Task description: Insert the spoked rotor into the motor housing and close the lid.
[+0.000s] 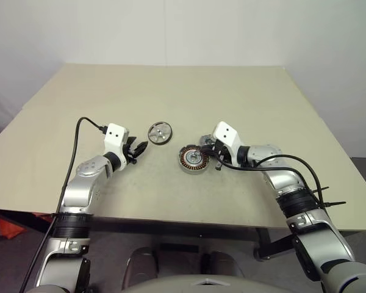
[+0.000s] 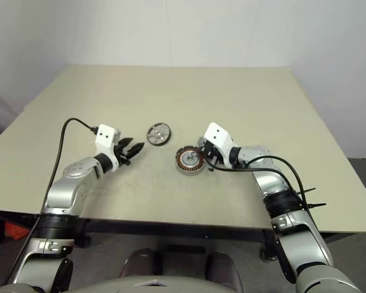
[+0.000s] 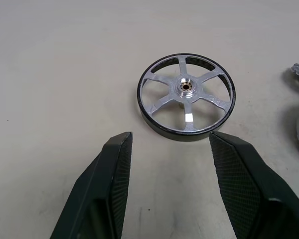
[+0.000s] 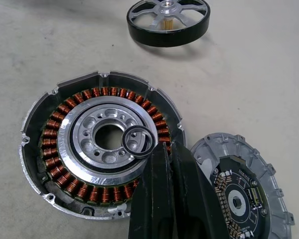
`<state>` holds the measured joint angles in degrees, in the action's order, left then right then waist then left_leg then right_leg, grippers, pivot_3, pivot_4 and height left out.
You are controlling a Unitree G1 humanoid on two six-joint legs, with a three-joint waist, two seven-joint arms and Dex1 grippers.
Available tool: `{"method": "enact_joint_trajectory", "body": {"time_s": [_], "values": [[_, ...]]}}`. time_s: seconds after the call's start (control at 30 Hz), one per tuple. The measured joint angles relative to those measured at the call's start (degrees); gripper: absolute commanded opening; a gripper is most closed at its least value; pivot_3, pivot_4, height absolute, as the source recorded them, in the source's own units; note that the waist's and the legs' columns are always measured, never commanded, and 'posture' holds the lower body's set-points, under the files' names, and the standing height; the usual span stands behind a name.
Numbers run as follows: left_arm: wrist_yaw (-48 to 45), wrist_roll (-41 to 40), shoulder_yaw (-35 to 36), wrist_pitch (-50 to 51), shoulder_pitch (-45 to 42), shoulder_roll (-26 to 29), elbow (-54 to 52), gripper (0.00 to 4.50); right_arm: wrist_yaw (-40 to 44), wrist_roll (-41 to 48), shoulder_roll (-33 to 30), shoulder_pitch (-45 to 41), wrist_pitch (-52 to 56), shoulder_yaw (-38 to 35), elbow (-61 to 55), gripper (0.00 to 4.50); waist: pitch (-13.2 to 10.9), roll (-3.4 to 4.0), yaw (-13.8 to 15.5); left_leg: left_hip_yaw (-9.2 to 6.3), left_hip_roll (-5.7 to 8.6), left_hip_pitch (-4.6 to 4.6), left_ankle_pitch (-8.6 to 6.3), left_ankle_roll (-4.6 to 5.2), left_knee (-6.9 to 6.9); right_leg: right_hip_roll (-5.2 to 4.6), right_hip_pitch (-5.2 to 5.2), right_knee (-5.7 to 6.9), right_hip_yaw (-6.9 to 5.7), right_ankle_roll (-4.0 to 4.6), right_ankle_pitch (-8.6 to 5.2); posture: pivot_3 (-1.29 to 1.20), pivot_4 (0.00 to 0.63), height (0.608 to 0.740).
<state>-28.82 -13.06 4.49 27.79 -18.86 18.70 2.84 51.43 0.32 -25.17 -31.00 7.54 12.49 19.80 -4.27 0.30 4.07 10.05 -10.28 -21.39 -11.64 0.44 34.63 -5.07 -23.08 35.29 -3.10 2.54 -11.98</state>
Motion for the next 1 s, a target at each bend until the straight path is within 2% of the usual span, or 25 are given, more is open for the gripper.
{"method": "enact_joint_trajectory", "body": {"time_s": [0.6, 1.0], "values": [[0.31, -0.02, 0.05, -0.38, 0.03, 1.08, -0.33, 2.61, 1.24, -0.12, 0.15, -0.1, 2.9, 0.0, -5.02, 0.14, 0.0, 0.0, 0.01, 0.0, -0.01, 0.01, 0.01, -0.01, 0.0, 0.01, 0.0, 0.01, 0.0, 0.0, 0.0, 0.0, 0.0, 0.74], [0.34, 0.01, 0.11, -0.61, -0.43, 1.29, -0.24, 2.61, -0.35, -0.85, 0.73, -0.76, 0.46, 0.01, -0.03, 0.14, 0.0, 0.0, 0.0, 0.0, 0.0, 0.01, 0.01, -0.02, 0.0, 0.01, 0.0, 0.03, 0.0, 0.0, 0.0, 0.0, 0.0, 0.74]]}}
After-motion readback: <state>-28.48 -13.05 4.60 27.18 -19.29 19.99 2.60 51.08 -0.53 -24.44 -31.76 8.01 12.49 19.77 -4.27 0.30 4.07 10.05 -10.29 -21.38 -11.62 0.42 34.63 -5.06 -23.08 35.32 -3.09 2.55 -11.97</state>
